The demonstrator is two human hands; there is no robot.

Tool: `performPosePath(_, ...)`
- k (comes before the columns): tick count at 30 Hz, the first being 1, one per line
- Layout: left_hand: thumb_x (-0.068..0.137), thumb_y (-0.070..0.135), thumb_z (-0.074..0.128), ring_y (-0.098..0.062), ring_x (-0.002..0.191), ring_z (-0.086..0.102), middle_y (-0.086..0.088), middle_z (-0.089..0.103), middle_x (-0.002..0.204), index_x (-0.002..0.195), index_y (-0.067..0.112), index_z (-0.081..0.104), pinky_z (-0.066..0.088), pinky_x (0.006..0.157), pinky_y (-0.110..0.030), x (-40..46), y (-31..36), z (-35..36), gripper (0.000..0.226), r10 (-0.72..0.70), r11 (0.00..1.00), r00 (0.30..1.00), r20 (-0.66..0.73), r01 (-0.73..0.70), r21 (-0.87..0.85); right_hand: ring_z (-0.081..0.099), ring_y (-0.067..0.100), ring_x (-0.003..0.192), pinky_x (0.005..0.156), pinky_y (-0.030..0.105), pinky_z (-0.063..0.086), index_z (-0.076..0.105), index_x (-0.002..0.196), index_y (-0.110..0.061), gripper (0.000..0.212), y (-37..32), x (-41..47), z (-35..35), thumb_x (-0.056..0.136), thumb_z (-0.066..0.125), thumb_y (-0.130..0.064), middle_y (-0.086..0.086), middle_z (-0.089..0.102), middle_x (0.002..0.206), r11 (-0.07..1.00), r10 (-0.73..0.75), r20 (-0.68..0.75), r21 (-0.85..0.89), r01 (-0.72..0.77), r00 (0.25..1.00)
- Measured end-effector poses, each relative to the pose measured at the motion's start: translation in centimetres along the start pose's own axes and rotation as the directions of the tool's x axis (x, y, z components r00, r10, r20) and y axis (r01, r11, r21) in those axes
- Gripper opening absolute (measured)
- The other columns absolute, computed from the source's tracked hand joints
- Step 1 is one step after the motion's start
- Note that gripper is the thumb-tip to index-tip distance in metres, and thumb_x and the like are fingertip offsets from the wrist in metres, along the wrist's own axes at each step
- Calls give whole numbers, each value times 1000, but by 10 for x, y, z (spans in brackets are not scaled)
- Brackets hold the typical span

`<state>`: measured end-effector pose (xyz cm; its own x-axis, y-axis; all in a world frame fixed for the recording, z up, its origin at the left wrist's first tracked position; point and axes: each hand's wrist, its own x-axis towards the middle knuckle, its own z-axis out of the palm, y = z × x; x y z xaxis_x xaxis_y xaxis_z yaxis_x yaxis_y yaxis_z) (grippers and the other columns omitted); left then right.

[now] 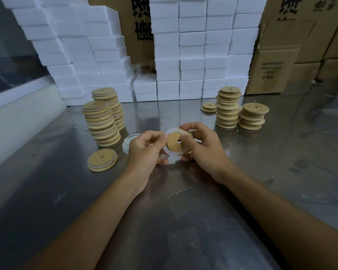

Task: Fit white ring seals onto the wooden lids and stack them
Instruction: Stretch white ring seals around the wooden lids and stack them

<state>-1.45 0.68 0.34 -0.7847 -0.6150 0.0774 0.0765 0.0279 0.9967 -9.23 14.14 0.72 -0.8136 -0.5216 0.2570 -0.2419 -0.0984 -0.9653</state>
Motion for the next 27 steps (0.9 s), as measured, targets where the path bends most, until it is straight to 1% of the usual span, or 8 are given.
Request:
performPosePath(3, 90, 16, 70, -18, 70, 69, -7, 75, 87, 91, 14, 70, 52, 52, -26, -2, 0, 1, 2, 23, 1000, 1000, -9, -23, -2, 67, 19, 83, 59, 32, 59, 61, 107, -16, 13, -1, 0, 0, 98, 53, -9, 7, 67, 104, 1000, 2, 22, 8, -3, 1000)
performPosePath(8, 86, 10, 74, -23, 83, 74, -6, 75, 89, 84, 17, 69, 60, 65, -34, -3, -2, 1, 9, 95, 994, 995, -35, -97, -53, 69, 22, 88, 65, 41, 62, 61, 103, -18, 9, 0, -2, 1, 99, 54, -13, 3, 66, 102, 998, -52, 43, -40, 54, 998)
performPosePath(11, 84, 8, 75, -15, 75, 73, 6, 75, 78, 79, 23, 68, 59, 61, -32, -3, -5, 2, 17, 198, 980, 978, -67, -195, 47, 69, 25, 84, 60, 40, 62, 65, 97, -14, 4, 2, -1, 2, 96, 61, -15, 3, 68, 95, 984, -133, -8, -118, 131, 991)
performPosePath(15, 86, 11, 73, -6, 71, 72, 14, 73, 74, 78, 27, 67, 53, 57, -16, -4, -5, 2, 19, 330, 934, 942, -60, -317, 164, 70, 21, 84, 65, 43, 61, 67, 91, -11, 6, 3, 0, -2, 94, 64, -15, 0, 71, 87, 951, -227, -21, -220, 217, 974)
performPosePath(19, 88, 12, 71, -8, 73, 71, 11, 72, 75, 78, 29, 67, 56, 65, -21, -1, -5, 1, 20, 406, 891, 912, -64, -378, 253, 70, 16, 87, 70, 46, 60, 65, 91, -15, 6, 5, 1, -3, 96, 62, -17, -3, 70, 88, 942, -221, -11, -259, 211, 975)
performPosePath(21, 88, 12, 71, -7, 74, 70, 14, 71, 75, 77, 30, 66, 56, 68, -23, 0, -5, 0, 22, 436, 870, 898, -57, -405, 283, 70, 14, 84, 69, 44, 61, 63, 92, -17, 6, 7, 1, -2, 97, 60, -18, -5, 71, 84, 936, -224, -9, -279, 212, 975)
performPosePath(24, 87, 13, 71, -4, 75, 68, 24, 69, 75, 75, 35, 64, 54, 68, -18, -1, -4, 0, 26, 467, 841, 883, -43, -429, 328, 70, 7, 79, 64, 34, 61, 60, 92, -23, 7, 8, 1, -2, 97, 59, -20, -11, 71, 76, 921, -237, -3, -319, 223, 972)
performPosePath(27, 87, 11, 72, -6, 76, 69, 22, 68, 74, 75, 37, 64, 57, 71, -25, 0, -4, -1, 30, 484, 825, 874, -32, -444, 350, 69, 2, 78, 66, 26, 60, 61, 89, -25, 11, 7, 1, -3, 95, 62, -16, -15, 70, 76, 896, -275, -12, -366, 252, 961)
